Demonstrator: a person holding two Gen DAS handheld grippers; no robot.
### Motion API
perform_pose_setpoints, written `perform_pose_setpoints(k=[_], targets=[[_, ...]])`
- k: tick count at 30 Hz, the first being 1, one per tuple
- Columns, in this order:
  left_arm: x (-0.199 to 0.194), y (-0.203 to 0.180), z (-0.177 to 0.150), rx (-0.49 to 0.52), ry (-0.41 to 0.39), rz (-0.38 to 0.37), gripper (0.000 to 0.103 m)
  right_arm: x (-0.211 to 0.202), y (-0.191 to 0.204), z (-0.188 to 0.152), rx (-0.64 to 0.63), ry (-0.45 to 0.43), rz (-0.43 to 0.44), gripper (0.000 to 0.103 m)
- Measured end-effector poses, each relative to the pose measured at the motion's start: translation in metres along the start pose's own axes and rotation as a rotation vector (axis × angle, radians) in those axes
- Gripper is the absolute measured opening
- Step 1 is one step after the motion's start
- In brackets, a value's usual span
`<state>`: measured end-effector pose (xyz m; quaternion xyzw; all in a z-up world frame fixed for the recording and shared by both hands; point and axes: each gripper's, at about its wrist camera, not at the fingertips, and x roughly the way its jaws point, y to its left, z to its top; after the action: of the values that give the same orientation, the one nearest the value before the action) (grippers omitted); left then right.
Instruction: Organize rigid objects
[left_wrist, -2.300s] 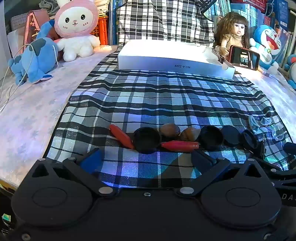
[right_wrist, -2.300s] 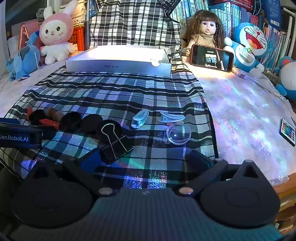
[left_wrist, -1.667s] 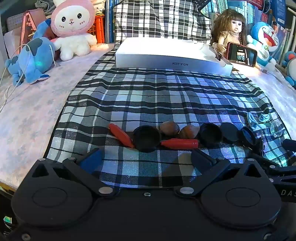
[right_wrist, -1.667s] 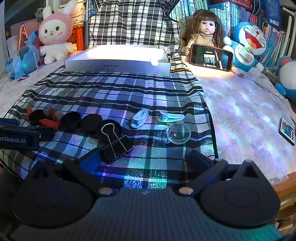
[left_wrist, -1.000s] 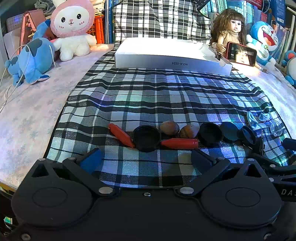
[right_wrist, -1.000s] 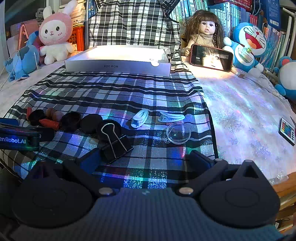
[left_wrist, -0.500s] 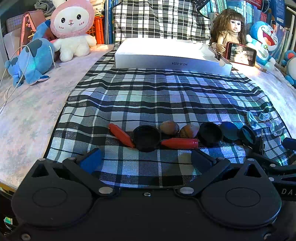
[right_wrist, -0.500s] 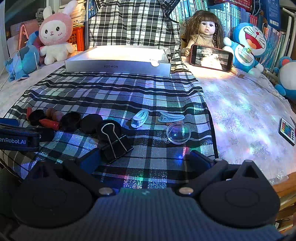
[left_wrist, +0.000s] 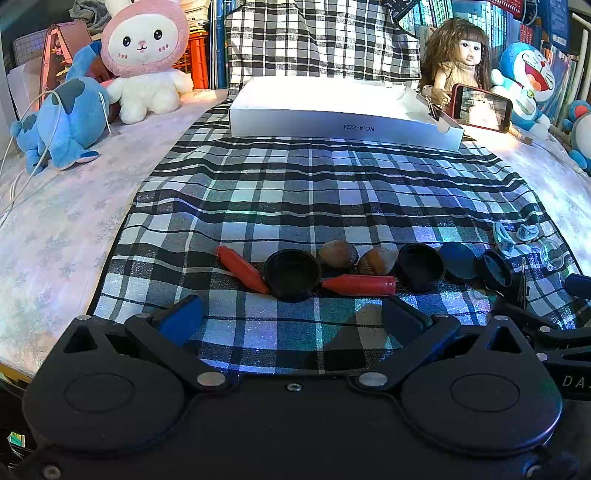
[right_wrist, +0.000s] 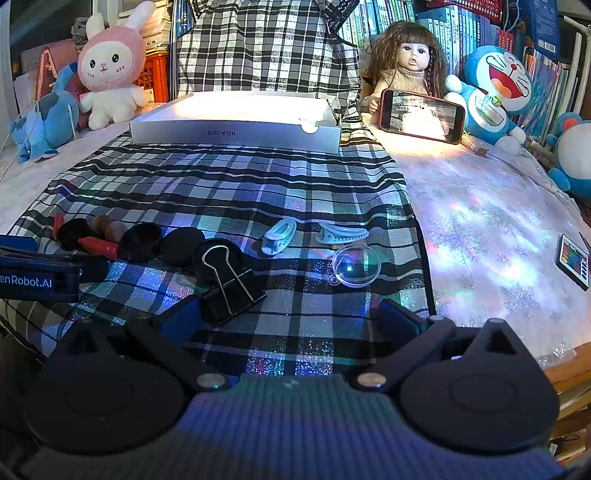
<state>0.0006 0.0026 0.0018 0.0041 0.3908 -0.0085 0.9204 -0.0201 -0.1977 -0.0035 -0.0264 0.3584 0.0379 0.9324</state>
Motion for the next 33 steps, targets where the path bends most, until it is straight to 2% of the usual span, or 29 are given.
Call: perform_pose_setpoints(k=[12, 26, 31, 33], targets=[[0.0, 0.0, 0.001, -0.001, -0.008, -0.001, 0.103, 0.0, -0.001, 0.0, 0.001, -0.002, 0.001, 0.103], [0.0, 0.002, -0.012, -0.01, -0.109, 0.016, 0.103, 0.0, -0.001, -0.006, 0.008, -0.056, 0.006, 0.103], [-0.002, 0.004, -0.01, 0.008, -0.096, -0.001, 0.103, -0.003, -0.003, -0.009, 0.004, -0.081, 0.02, 0.103], [-0.003, 0.005, -0.01, 0.013, -0.094, -0.009, 0.1, -0.006, -0.004, -0.01, 0.003, -0.093, 0.036, 0.103]])
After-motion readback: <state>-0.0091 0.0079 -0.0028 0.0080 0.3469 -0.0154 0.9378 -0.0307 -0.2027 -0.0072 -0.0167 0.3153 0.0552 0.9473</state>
